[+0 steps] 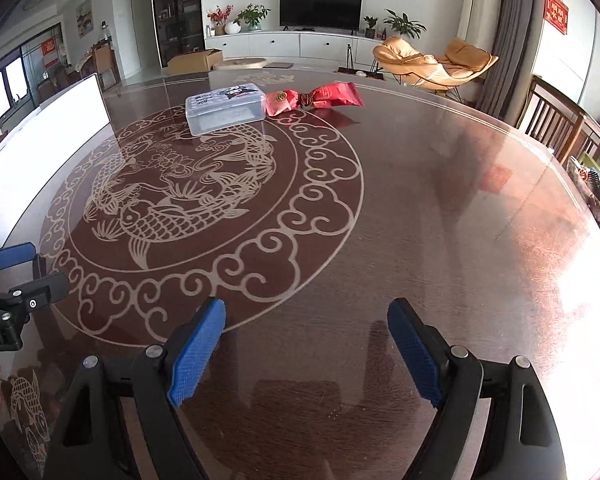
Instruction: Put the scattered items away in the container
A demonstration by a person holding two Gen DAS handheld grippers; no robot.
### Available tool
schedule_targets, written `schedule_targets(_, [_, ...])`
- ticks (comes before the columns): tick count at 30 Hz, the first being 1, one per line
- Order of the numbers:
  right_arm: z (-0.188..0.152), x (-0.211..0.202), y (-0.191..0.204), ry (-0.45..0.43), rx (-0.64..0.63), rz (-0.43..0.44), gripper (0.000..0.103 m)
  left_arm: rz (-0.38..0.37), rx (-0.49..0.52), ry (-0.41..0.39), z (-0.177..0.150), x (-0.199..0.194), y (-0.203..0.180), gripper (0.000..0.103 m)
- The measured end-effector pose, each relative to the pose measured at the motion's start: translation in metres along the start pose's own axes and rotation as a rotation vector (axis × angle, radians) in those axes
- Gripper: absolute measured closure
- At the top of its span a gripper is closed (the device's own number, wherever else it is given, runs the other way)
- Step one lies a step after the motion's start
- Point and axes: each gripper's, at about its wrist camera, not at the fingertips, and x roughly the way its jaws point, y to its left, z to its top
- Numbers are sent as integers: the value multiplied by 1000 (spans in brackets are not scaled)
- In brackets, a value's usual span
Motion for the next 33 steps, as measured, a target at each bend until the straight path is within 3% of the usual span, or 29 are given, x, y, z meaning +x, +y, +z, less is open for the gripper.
schedule_targets(6, [4, 8, -18, 10, 51, 13, 18, -22, 79, -20, 6, 6, -13, 0])
schedule_targets(12, [5, 12, -14, 22, 32, 24, 9, -82, 159, -25, 23, 17, -18, 0])
schedule_targets(22, [6, 13, -13, 23, 32, 22, 8, -103, 190, -26, 40, 27, -26, 0])
schedule_targets(25, [6, 13, -13, 23, 32, 22, 8, -169, 289, -21, 60, 39, -32, 0])
schedule_targets(29, [6, 14, -13, 23, 32, 22, 8, -326, 523, -8, 96, 62, -33, 0])
schedule_targets(33, [6, 14, -13, 23, 32, 22, 8, -374, 599, 5, 135, 85, -31, 0])
